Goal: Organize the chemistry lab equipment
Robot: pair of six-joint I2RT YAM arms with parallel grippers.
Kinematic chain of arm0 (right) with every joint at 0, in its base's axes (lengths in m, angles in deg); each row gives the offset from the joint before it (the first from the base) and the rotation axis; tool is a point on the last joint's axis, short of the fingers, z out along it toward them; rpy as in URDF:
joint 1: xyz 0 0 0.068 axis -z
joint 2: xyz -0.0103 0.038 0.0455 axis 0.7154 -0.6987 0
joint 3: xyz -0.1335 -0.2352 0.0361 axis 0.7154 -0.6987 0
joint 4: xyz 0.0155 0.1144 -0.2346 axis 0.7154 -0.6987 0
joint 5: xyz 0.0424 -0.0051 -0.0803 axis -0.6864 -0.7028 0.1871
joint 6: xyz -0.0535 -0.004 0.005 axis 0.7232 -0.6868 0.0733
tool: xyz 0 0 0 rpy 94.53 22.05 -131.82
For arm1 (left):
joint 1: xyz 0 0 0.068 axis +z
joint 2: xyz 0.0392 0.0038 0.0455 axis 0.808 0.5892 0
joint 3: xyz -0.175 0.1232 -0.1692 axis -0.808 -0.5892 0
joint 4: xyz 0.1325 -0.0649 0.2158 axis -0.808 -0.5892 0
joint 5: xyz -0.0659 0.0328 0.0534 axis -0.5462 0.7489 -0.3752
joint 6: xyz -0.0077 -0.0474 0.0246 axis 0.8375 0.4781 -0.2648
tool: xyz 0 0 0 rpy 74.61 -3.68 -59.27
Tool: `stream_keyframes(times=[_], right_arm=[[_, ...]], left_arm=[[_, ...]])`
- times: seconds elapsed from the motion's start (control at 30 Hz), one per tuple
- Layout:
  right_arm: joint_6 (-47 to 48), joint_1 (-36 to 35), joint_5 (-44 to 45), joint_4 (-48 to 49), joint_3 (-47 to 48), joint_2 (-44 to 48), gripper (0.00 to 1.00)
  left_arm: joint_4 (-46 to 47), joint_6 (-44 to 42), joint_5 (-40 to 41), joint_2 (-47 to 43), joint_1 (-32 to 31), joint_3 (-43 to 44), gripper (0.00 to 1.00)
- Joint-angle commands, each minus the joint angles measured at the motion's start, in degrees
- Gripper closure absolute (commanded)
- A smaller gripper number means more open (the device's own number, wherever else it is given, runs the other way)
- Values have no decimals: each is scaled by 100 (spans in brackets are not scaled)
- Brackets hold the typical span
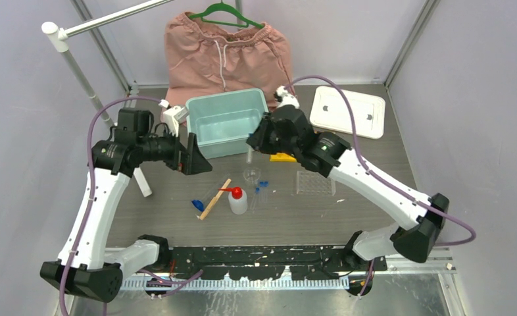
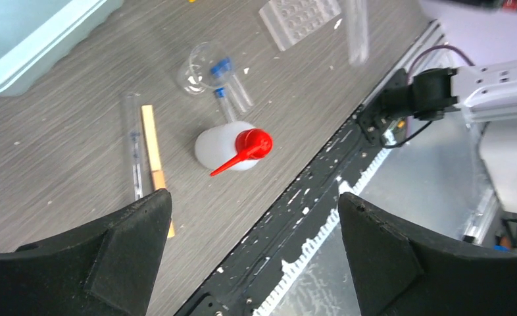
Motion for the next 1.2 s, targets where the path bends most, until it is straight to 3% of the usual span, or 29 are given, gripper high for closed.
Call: stream_keyframes(times=[0.0,0.23,0.43,0.7,0.93,1.0,1.17], right_arm=[[-171,-461,-340,865,719,-629,99],[-649,-777,-882,1751,1182,-1246,99],[-798,-962,-976,1956,1245,-1446,99],[-792,-1058,-864,2159,1148,-1430,99],[-667,-1076,-670,2098,1099,-1342,98],[-637,-1077,-680,2038,1127,-1352,89],[-529,-1002,-985,1614,1478,-1484,49]], left_arm=[[782,724,-583,185,-96,51,4],[819,671,-619,208,-128,17,10],[889,675,-755,157,-128,-82,22],[835,648,-788,214,-128,-102,46],[772,532,-726,198,-130,-140,75],[725,462,-717,183,-130,-145,81],[502,-24,-708,142,-131,-83,92]])
